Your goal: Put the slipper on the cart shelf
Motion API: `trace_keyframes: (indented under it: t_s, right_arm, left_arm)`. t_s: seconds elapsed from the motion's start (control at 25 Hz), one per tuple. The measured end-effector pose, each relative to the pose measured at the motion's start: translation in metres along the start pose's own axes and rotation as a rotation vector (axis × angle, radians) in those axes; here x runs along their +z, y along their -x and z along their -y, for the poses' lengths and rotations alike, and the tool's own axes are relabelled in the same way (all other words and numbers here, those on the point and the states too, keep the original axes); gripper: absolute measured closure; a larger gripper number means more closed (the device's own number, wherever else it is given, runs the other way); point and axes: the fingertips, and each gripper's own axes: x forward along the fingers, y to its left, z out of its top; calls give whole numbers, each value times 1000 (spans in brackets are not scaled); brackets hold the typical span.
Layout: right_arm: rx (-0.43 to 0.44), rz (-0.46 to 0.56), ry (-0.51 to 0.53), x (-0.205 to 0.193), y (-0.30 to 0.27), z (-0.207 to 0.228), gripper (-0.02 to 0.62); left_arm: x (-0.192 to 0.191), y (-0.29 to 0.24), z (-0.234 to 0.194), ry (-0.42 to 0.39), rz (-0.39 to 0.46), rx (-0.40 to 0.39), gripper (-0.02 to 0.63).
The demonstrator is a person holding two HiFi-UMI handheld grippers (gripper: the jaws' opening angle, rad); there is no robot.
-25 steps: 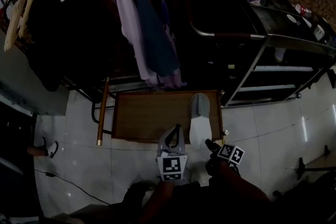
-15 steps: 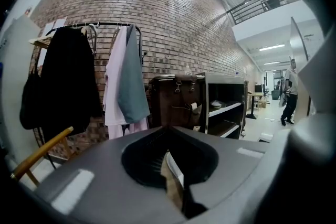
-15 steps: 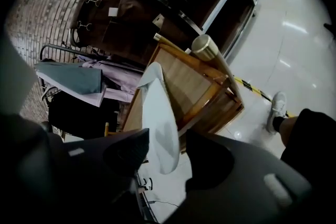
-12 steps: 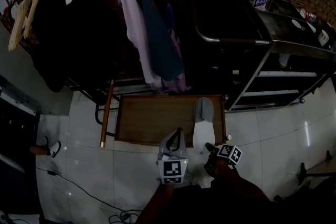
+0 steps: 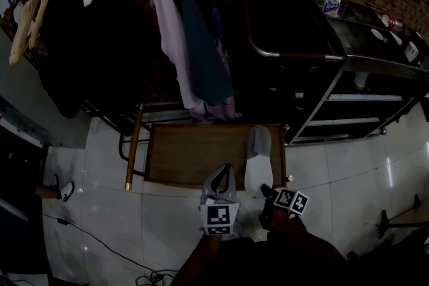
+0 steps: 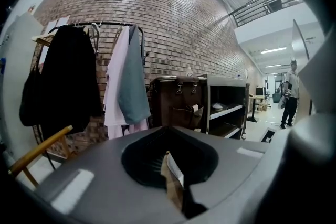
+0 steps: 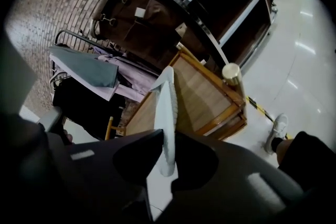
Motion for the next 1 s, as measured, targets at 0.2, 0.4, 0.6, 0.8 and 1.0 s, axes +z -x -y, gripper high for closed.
trace_keyframes:
  t_s: [0.2, 0.4, 0.6, 0.8, 1.0]
  right_arm:
    - [1, 42, 159, 15, 22, -19, 548]
    - [19, 170, 426, 39, 55, -52, 551]
    - [28, 362, 654, 74, 86, -97, 549]
    - [20, 536, 825, 100, 116, -131, 549]
    - [16, 658, 938, 109, 142, -158, 548]
  left_arm:
    - [4, -1, -2, 4, 10, -4, 591]
    - [0, 1, 0, 16, 7, -3, 589]
    - [6, 0, 11, 21, 20, -23, 589]
    - [22, 3, 19, 17, 62, -26, 590]
    - [39, 8, 20, 10, 108, -21, 589]
